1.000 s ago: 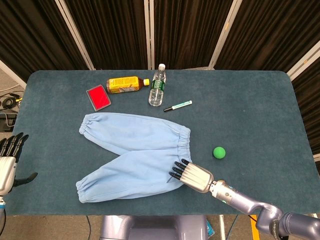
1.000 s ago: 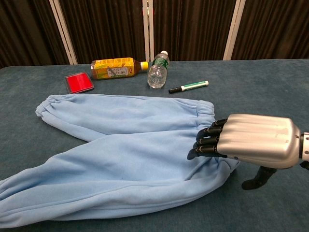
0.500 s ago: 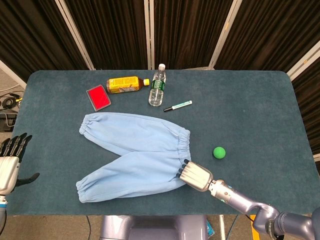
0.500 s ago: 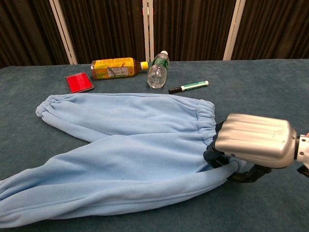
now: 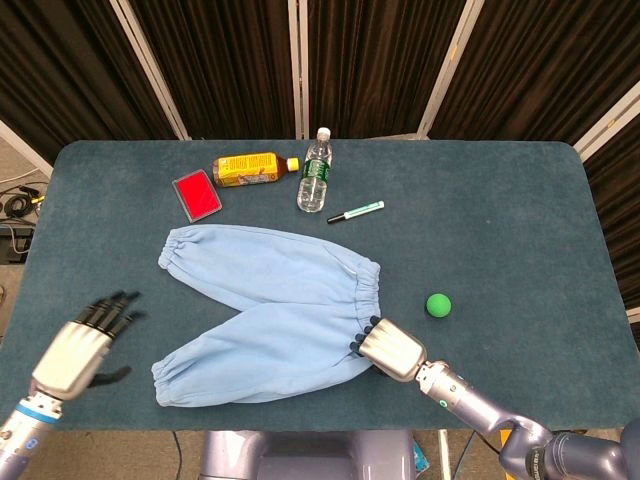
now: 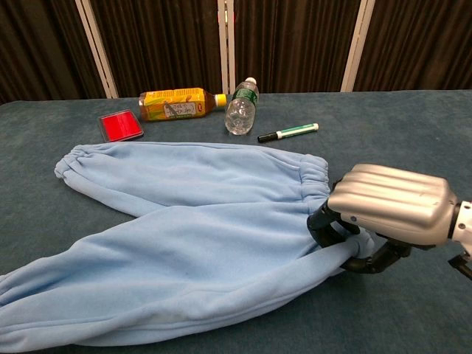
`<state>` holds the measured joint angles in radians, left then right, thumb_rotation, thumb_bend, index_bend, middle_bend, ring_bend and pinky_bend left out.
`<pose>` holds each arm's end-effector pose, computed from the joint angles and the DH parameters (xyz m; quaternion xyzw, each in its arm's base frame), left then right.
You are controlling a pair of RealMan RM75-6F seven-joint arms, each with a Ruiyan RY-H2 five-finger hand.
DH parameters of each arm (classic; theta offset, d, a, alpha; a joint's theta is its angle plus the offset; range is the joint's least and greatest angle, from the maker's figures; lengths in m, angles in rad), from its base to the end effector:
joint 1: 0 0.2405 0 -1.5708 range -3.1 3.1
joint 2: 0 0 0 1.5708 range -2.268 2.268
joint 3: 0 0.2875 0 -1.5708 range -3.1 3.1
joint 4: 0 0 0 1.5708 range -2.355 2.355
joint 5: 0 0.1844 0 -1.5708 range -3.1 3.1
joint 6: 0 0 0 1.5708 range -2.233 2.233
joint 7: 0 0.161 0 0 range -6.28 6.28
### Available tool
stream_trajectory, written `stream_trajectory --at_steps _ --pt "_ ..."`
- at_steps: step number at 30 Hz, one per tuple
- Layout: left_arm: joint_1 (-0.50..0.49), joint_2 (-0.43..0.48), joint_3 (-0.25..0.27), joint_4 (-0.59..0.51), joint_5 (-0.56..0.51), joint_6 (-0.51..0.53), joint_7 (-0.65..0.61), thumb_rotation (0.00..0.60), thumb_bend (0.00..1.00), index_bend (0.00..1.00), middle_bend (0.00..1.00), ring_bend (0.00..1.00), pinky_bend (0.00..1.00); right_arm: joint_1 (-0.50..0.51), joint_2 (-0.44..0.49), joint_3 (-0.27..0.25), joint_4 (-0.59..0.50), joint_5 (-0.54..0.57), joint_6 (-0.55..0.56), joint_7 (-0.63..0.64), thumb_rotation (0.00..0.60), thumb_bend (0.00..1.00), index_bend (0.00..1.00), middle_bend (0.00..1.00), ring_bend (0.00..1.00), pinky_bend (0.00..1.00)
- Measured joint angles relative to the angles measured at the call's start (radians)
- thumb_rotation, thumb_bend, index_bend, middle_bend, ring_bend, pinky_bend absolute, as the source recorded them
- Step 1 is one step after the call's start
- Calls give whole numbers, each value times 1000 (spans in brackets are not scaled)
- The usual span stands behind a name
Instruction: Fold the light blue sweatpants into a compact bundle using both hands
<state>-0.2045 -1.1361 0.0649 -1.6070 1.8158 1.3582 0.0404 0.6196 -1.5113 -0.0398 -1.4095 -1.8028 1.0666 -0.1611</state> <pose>-0.2797 0.1992 0.1369 -0.7525 -0.3234 -0.3820 0.4279 -0.1814 -0.2849 -0.0106 0.8591 -0.1910 0.3848 0.2783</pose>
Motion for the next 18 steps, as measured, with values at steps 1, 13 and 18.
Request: stream_trajectory --at_steps 1,13,18 --pt "-11 -21 16 43 43 -1 -22 600 0 394 164 166 265 -1 2 3 -9 9 -3 -4 600 385 693 705 663 490" --pt "-75 -202 115 324 222 38 -108 600 0 404 166 169 255 -2 12 14 -57 73 -22 -1 600 444 701 716 668 491" --pt "-76 -252 140 434 257 83 -126 600 0 393 162 167 244 3 19 10 -64 78 -27 4 600 458 701 718 669 491"
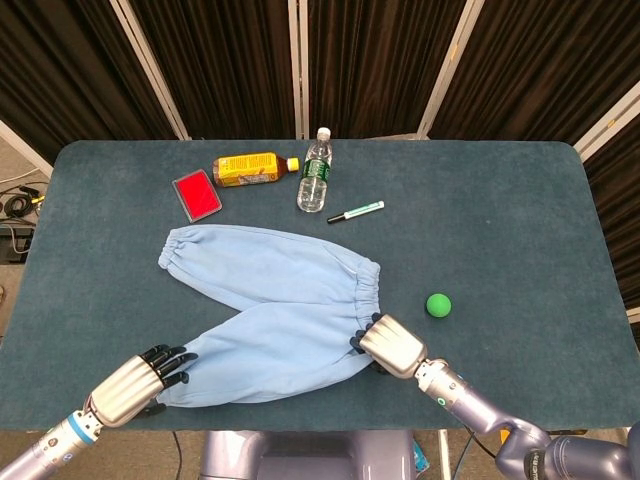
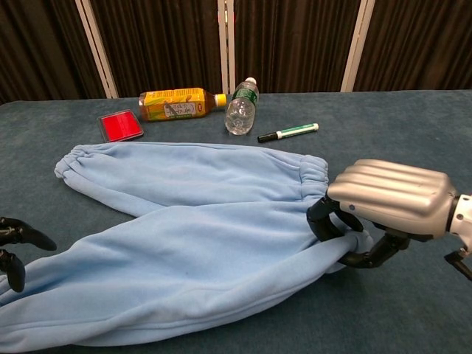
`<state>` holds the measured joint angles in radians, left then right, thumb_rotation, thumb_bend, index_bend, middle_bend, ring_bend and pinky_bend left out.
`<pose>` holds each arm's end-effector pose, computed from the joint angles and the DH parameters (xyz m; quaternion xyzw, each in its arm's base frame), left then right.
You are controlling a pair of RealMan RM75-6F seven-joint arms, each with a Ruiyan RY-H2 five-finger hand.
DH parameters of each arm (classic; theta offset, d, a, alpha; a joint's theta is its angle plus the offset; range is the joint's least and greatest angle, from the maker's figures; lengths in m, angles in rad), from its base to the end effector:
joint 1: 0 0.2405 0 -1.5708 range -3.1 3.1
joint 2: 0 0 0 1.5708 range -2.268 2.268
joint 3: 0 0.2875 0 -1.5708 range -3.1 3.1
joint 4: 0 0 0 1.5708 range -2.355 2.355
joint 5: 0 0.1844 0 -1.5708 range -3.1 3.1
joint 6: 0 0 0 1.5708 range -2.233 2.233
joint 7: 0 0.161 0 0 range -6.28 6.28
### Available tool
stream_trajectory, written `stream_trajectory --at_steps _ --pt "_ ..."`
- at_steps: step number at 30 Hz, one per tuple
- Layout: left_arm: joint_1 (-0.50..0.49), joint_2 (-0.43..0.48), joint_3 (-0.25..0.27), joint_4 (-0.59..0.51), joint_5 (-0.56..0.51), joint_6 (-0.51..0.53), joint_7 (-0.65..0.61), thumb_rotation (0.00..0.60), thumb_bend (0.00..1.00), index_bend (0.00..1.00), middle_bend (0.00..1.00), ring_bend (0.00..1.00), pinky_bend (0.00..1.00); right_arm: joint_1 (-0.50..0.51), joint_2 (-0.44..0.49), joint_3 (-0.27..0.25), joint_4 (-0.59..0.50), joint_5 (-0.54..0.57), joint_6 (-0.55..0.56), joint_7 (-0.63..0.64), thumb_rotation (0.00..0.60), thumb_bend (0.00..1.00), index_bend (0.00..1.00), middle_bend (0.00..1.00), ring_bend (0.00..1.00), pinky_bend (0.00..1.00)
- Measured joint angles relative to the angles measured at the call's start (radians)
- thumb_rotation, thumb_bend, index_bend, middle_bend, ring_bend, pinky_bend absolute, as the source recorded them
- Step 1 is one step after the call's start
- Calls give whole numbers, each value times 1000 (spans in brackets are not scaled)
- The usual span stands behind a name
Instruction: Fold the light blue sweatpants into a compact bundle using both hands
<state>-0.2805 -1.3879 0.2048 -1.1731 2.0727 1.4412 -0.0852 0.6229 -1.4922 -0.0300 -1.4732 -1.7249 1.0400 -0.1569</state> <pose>-0.2967 0.1817 0.0556 -0.8436 -0.2386 -0.3815 0.2929 -0.1785 -0.2872 -0.0064 0.8475 -0.2350 0.3846 0.2805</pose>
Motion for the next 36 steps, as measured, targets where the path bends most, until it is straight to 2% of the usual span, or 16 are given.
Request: stream_trajectory --at_steps 7,14,15,19,22,26,36 --pt "5 -68 34 138 13 37 -22 600 0 356 112 127 214 1 1 -1 -7 10 5 -2 600 462 701 718 669 492" --pt "7 -128 39 209 -9 55 -17 600 4 358 112 127 214 3 3 -2 -8 19 4 -3 600 471 700 718 668 498" --pt "6 -132 39 212 -14 54 -14 600 45 365 112 127 214 4 3 -3 -8 20 3 0 600 471 699 718 669 498" --pt "-1 -141 41 212 -25 41 -8 600 393 420 112 126 214 7 4 -6 -6 21 0 19 600 495 698 718 669 502" --pt "-4 -145 40 207 -34 40 -2 600 504 462 112 126 214 10 6 -6 -3 22 0 33 600 498 696 718 669 503" --pt "-6 -146 38 198 -48 37 -4 600 558 508 119 126 225 11 11 -7 -4 26 0 56 600 498 696 718 669 507" --pt "-15 -136 23 155 -114 13 -72 600 568 570 223 213 351 16 36 -7 -25 34 5 134 600 496 696 718 669 515"
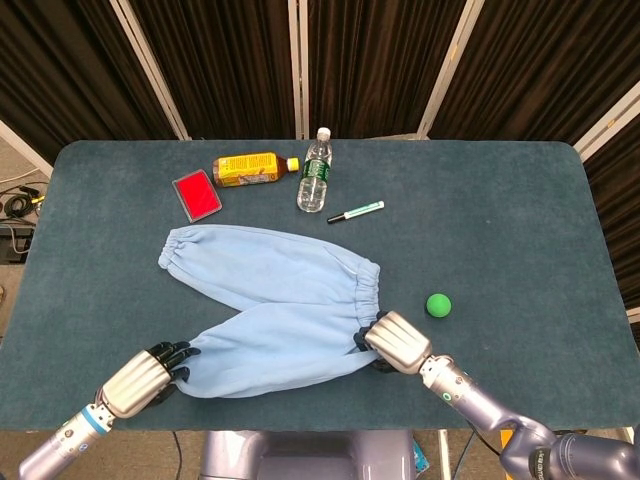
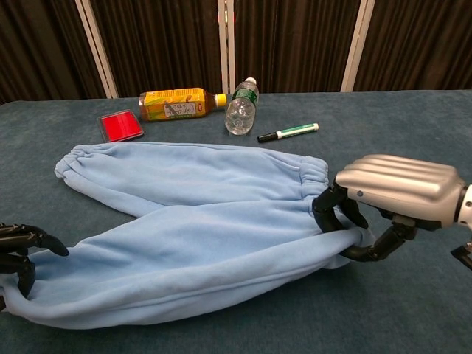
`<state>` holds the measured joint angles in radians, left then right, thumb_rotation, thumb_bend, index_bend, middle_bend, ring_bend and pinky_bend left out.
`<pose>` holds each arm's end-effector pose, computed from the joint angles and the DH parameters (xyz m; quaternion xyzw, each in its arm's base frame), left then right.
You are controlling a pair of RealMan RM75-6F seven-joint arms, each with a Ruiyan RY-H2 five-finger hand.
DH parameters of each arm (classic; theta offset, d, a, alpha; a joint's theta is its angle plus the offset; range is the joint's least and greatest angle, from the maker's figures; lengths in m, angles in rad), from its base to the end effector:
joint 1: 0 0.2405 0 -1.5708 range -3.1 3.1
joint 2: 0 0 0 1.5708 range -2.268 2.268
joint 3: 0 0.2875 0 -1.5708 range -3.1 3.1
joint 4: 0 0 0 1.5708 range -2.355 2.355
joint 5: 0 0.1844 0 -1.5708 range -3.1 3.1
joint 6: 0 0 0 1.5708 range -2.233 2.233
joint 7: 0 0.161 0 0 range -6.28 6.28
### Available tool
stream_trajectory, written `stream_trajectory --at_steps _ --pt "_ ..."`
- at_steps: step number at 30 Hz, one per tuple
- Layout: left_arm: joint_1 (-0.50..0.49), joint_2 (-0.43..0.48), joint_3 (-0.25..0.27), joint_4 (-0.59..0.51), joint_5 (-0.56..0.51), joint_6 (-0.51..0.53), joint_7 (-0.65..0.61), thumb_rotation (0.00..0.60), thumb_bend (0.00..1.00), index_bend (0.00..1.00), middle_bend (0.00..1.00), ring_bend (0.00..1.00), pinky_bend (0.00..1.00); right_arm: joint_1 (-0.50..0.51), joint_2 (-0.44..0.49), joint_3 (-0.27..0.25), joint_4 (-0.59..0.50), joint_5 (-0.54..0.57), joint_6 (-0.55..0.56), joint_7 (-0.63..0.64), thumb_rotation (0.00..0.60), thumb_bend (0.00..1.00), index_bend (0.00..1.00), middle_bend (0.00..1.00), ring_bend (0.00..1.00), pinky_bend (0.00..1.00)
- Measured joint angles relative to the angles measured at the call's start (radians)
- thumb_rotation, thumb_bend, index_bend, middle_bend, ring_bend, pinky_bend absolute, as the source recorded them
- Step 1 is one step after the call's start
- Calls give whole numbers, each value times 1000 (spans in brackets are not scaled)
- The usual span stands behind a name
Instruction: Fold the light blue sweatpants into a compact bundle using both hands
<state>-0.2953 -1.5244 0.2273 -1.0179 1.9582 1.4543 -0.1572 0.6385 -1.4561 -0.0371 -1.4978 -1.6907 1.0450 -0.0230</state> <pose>-0.3093 0.1967 0.0240 -0.8238 -0.2736 -0.3864 0.3117 -0.1799 -0.2933 0.0048 0.8272 -0.2959 0.3986 0.2632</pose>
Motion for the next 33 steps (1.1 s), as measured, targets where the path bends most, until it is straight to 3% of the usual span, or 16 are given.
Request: stream_trajectory --at_steps 11,20,29,33 --pt "-32 65 -68 -154 -111 -47 -60 600 568 614 287 274 388 7 17 34 -29 49 -2 50 600 497 695 718 668 515" --pt "-137 213 -214 -352 -280 -215 137 600 570 618 293 279 387 46 17 137 -50 209 -71 65 600 497 691 717 669 517" --pt "-228 253 -310 -376 -424 -362 199 600 568 620 293 279 387 101 -11 221 -19 353 -143 12 600 496 680 710 668 517" --pt "-264 249 -338 -364 -479 -431 201 600 568 620 293 279 386 135 -49 247 42 419 -179 -32 600 496 679 710 669 516"
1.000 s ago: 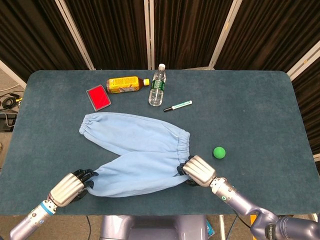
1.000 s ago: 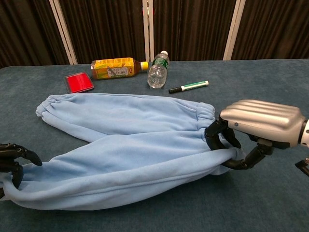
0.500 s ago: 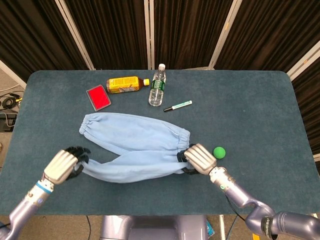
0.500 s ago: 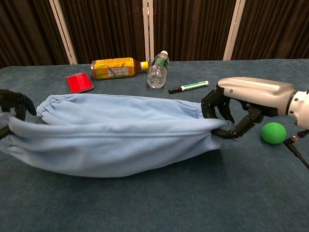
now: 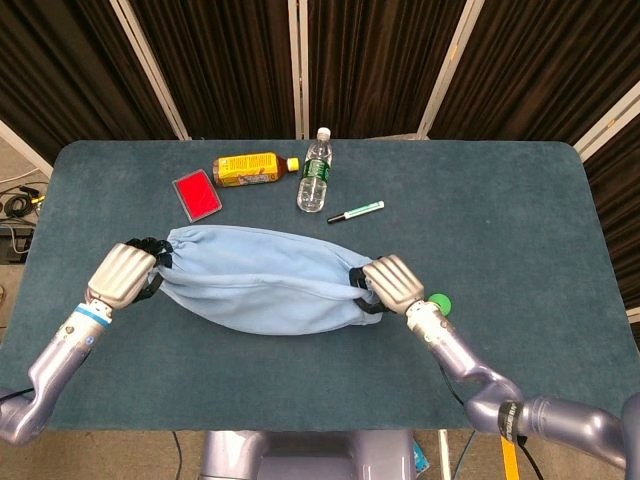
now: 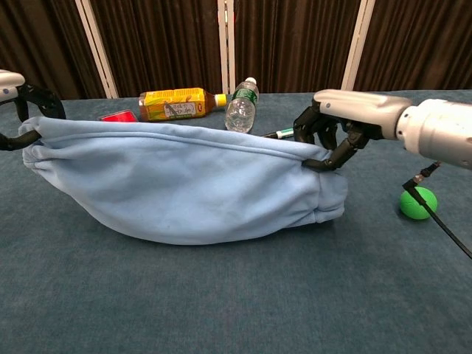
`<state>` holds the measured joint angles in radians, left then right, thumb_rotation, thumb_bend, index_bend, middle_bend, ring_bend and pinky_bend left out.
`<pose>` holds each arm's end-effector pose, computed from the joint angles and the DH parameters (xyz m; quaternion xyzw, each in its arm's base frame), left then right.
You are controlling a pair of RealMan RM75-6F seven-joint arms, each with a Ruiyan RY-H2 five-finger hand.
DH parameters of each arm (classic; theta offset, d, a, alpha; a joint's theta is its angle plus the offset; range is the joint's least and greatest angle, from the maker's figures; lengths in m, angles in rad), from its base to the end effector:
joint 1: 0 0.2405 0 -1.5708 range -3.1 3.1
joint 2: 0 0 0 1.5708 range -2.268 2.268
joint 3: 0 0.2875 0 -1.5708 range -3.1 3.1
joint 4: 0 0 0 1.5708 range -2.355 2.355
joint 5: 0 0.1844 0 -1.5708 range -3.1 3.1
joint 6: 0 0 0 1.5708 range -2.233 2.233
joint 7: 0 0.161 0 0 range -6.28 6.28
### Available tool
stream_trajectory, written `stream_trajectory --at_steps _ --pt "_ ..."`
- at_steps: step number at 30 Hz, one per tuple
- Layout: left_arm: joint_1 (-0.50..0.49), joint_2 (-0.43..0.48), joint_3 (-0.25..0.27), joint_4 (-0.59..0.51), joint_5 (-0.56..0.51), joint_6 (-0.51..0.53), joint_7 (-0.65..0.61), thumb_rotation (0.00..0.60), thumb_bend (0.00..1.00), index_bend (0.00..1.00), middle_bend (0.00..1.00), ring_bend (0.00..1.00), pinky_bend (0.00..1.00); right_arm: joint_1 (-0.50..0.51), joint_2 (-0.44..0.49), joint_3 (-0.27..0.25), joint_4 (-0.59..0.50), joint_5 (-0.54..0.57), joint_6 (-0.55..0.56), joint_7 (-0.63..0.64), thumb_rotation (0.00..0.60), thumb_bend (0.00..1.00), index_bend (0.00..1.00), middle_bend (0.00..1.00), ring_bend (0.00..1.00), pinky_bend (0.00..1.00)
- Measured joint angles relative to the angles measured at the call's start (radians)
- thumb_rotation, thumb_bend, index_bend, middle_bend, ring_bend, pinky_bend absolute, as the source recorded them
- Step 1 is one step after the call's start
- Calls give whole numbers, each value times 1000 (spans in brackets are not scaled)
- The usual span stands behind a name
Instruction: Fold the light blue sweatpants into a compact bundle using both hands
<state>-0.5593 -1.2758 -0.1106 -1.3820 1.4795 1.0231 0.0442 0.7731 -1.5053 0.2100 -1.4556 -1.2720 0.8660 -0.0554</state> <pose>-0.2567 0.3552 0.1084 -0.7561 -0.3071 -0.3453 0.4634 -0.1453 -0.3842 0.0124 0.7442 -0.4028 0.4171 0.3316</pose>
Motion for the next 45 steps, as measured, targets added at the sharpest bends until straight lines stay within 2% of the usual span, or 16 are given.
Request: stream_trajectory --at_steps 8,16,22,24,27,29,31,33,34,36,37,45 --pt "-95 -42 -49 104 -128 -160 37 600 567 617 270 273 350 79 -108 46 168 127 -79 -64 600 497 679 709 669 514" --pt "-158 -113 -59 257 -172 -240 37 600 564 610 248 264 334 131 -181 63 321 164 -123 -72 600 496 676 705 668 514" --pt "-191 -142 -55 298 -233 -307 81 600 553 592 204 236 330 155 -210 59 380 172 -152 -72 600 494 654 676 651 498" --pt "-197 -151 -56 311 -247 -312 93 600 552 584 197 227 319 161 -221 58 397 175 -156 -75 600 490 624 638 624 481" --pt "-204 -169 -60 339 -264 -311 103 600 545 542 177 205 288 169 -236 57 417 178 -161 -78 600 477 490 488 503 414" --pt "-207 -180 -63 355 -273 -307 107 600 528 441 127 160 255 171 -242 56 426 180 -160 -81 600 453 372 356 403 319" --pt "-210 -187 -64 369 -277 -306 106 600 454 213 35 63 179 172 -247 55 433 181 -156 -88 600 382 227 211 289 184" --pt "-212 -191 -63 377 -281 -309 104 600 348 46 1 8 96 171 -247 54 431 181 -152 -88 600 268 88 86 171 59" --pt "-212 -191 -63 379 -288 -316 104 600 294 4 0 0 52 170 -245 55 426 181 -152 -84 600 197 34 36 109 18" --pt "-214 -190 -63 380 -307 -332 111 600 247 0 0 0 10 168 -230 56 404 176 -154 -69 600 97 0 0 27 0" --pt "-215 -188 -64 379 -325 -339 122 600 238 0 0 0 1 167 -220 58 392 171 -154 -60 600 78 0 0 13 0" --pt "-201 -173 -85 330 -397 -265 200 600 241 0 0 0 0 144 -114 66 284 77 -78 -7 600 46 0 0 0 0"
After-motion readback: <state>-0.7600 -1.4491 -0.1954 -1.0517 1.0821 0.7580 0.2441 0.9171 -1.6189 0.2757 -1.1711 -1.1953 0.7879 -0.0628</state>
